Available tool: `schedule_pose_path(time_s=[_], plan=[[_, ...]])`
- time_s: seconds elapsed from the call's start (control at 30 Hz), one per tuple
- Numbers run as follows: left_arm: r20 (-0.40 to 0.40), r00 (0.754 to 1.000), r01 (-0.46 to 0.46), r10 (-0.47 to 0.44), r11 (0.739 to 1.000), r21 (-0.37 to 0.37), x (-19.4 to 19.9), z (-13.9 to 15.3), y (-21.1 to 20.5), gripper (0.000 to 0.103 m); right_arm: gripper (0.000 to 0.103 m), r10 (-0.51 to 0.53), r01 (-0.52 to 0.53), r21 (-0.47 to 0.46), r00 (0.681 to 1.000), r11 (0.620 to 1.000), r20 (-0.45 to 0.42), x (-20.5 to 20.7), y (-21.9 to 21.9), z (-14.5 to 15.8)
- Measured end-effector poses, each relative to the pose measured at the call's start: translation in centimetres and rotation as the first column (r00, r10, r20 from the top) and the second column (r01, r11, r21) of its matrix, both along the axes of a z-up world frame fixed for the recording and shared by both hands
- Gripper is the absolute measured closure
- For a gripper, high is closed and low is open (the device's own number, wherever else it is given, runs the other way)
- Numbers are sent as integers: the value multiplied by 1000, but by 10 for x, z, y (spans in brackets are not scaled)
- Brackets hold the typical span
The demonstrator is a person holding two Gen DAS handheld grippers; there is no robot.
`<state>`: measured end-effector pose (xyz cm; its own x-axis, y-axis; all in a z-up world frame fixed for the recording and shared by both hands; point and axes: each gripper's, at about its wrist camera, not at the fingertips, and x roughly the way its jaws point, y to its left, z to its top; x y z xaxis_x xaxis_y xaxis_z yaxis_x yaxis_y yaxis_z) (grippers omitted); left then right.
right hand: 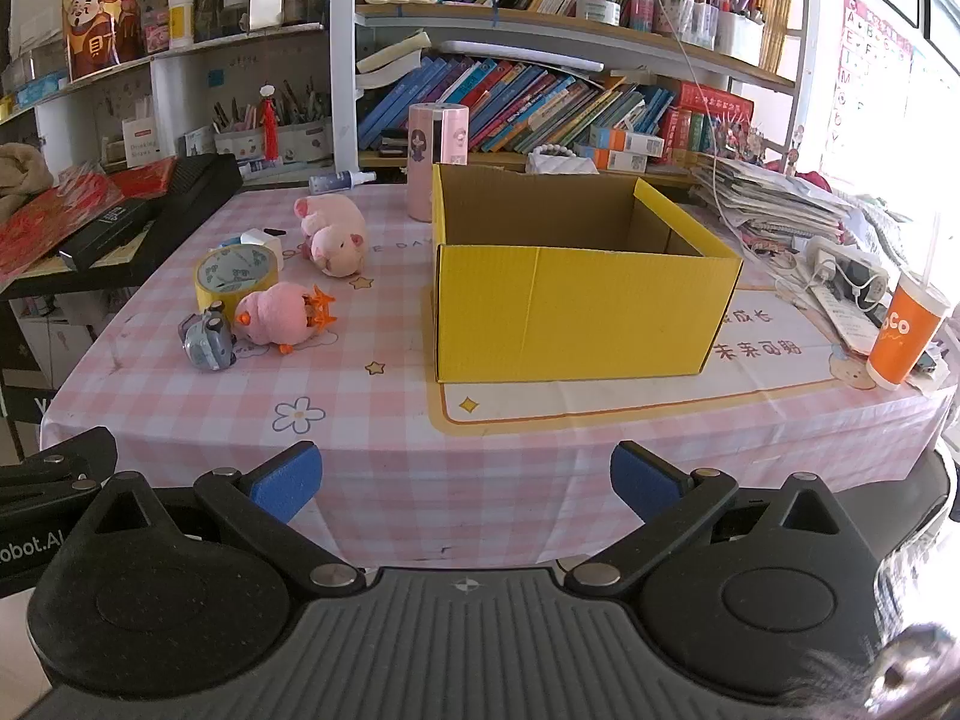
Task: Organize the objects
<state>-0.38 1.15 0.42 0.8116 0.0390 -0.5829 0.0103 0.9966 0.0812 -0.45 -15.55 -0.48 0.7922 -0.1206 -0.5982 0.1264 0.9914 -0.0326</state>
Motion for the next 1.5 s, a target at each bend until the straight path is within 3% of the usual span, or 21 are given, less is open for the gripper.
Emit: schedule_pose_path(time_s=[1.5], plan=[[-8, 1000, -19, 19, 1000, 2, 2, -6, 3, 0, 0, 6, -6, 2, 1000, 1000, -11, 3, 3, -3]])
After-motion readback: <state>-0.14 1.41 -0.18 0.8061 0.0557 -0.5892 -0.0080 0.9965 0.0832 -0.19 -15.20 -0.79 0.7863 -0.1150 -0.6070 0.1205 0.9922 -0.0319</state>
